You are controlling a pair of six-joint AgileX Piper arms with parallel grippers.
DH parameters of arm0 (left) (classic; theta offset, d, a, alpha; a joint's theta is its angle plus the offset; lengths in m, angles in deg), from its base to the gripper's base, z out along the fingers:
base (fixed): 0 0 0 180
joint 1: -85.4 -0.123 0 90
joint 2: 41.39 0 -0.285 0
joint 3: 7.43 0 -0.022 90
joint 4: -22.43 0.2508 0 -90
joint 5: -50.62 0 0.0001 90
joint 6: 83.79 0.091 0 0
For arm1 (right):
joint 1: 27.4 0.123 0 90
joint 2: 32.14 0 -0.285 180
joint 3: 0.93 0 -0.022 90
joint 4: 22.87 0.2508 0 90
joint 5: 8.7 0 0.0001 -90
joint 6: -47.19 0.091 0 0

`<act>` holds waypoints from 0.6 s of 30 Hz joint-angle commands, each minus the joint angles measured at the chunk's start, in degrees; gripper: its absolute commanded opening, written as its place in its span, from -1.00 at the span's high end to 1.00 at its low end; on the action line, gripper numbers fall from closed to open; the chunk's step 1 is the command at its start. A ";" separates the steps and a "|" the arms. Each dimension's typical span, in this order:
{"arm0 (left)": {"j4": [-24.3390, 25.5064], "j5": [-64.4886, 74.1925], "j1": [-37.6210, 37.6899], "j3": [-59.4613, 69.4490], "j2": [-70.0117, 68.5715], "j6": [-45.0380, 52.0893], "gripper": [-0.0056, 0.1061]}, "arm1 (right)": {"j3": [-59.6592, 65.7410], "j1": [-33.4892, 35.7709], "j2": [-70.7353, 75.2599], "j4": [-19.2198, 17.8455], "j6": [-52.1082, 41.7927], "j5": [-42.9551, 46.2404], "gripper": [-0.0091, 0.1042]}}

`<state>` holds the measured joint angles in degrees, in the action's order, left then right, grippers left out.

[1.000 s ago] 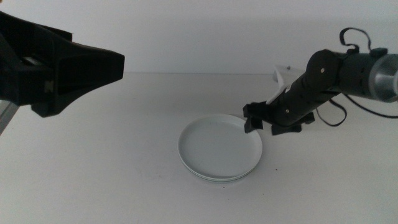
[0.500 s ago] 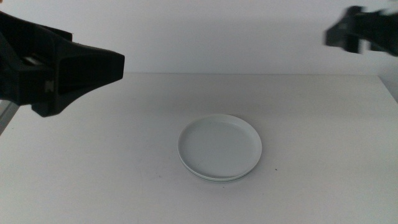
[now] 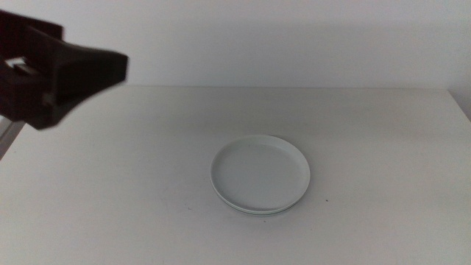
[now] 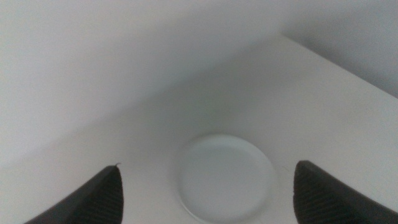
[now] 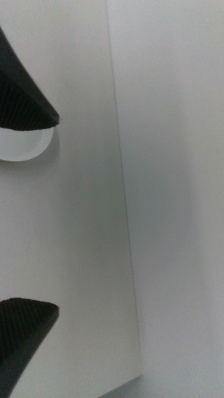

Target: Stack the three bowls on top of each other.

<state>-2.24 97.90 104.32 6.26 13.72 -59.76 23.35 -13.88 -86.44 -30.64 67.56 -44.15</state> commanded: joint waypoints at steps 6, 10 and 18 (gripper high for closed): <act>6.86 -12.67 -0.07 8.44 -6.79 0.11 -0.78 | 0.33 -0.47 0.47 0.84 0.82 0.86 -0.69; 7.93 -16.19 -2.15 15.52 -12.21 0.11 -0.78 | 0.33 -0.47 0.47 0.84 0.82 0.85 -0.69; 14.80 -24.07 -13.97 26.09 -22.58 -5.74 -0.78 | 0.33 -0.47 0.47 0.84 0.82 0.74 -0.69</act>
<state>10.59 76.71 91.96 31.07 -7.34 -63.11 23.48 -13.90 -86.19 -29.57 68.32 -43.93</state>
